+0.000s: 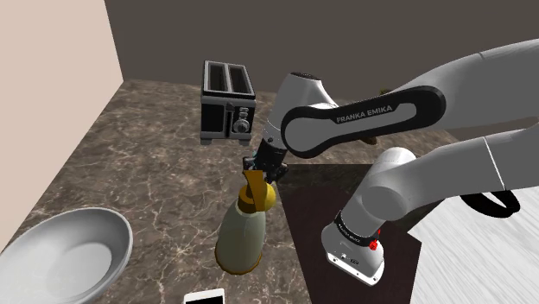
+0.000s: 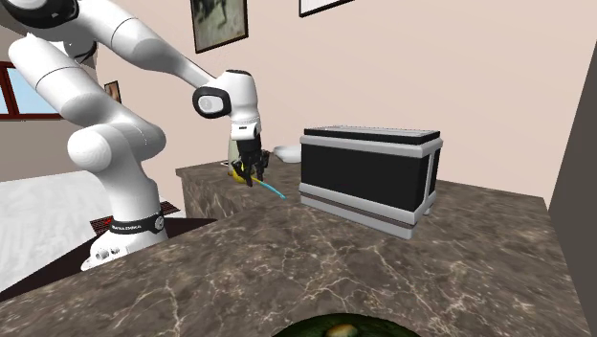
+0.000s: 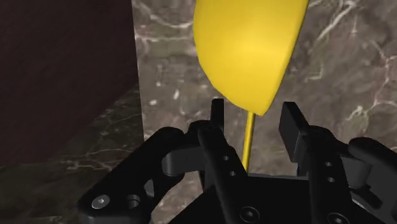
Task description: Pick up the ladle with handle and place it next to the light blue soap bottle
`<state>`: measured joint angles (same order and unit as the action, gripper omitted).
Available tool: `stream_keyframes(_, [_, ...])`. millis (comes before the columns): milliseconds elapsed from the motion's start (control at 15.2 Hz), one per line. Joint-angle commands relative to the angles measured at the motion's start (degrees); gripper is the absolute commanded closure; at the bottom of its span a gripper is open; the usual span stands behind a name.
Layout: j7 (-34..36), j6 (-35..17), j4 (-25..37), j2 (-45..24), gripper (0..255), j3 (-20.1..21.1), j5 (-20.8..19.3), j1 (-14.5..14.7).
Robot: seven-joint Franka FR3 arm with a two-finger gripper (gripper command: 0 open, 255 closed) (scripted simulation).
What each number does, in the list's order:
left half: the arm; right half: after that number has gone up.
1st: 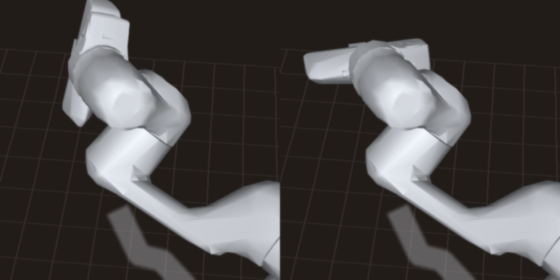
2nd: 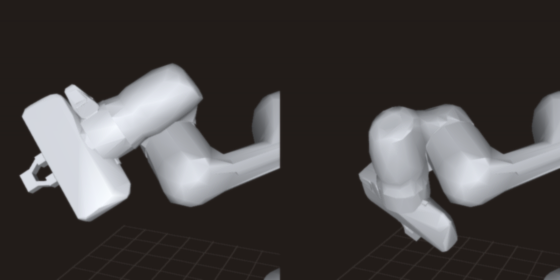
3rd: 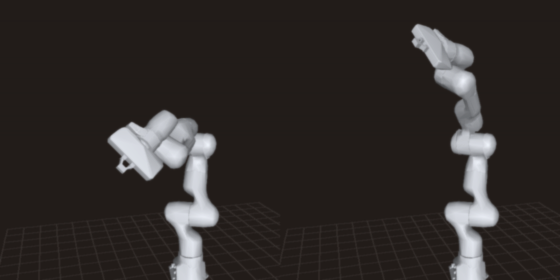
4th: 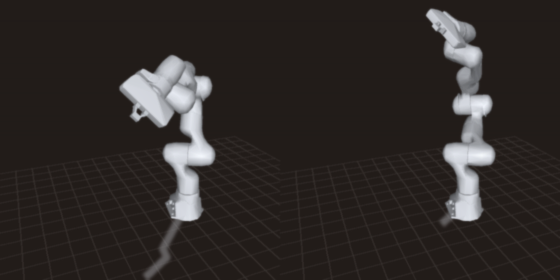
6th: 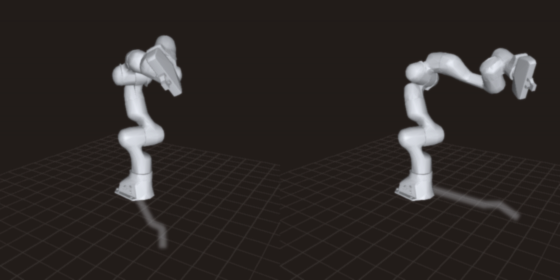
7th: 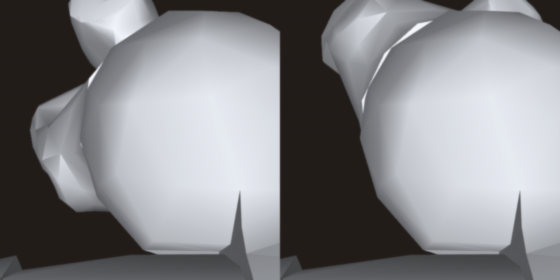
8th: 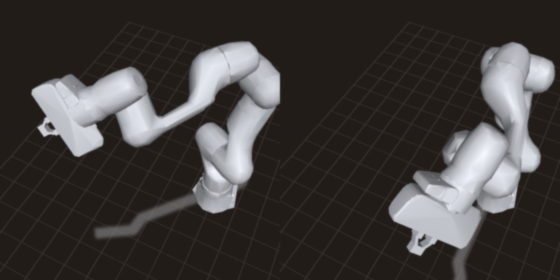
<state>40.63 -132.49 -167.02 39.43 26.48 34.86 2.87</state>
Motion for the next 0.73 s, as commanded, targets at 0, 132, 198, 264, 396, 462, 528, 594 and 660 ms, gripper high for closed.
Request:
stream_keyframes(0, [0.0, 0.01, -0.01, -0.01, 0, 0.0, 0.0, 0.0])
stream_keyframes(132, [-0.01, 0.0, -0.01, -0.02, 0, 0.0, 0.0, 0.0])
stream_keyframes(198, [-0.01, 0.0, -0.01, -0.02, 0, 0.0, 0.0, 0.0])
stream_keyframes(264, [-0.01, 0.0, -0.01, -0.02, 0, 0.0, 0.0, 0.0])
stream_keyframes(396, [0.7, 5.75, 1.55, 4.13, 0, -1.85, -2.26, -0.74])
stream_keyframes(462, [0.98, 8.46, 2.49, 5.87, 0, -2.78, -3.35, -1.13])
stream_keyframes(528, [1.2, 10.51, 3.3, 7.09, 0, -3.53, -4.19, -1.42])
stream_keyframes(594, [1.2, 10.51, 3.3, 7.09, 0, -3.54, -4.2, -1.41])
stream_keyframes(660, [1.2, 10.51, 3.3, 7.09, 0, -3.54, -4.2, -1.41])
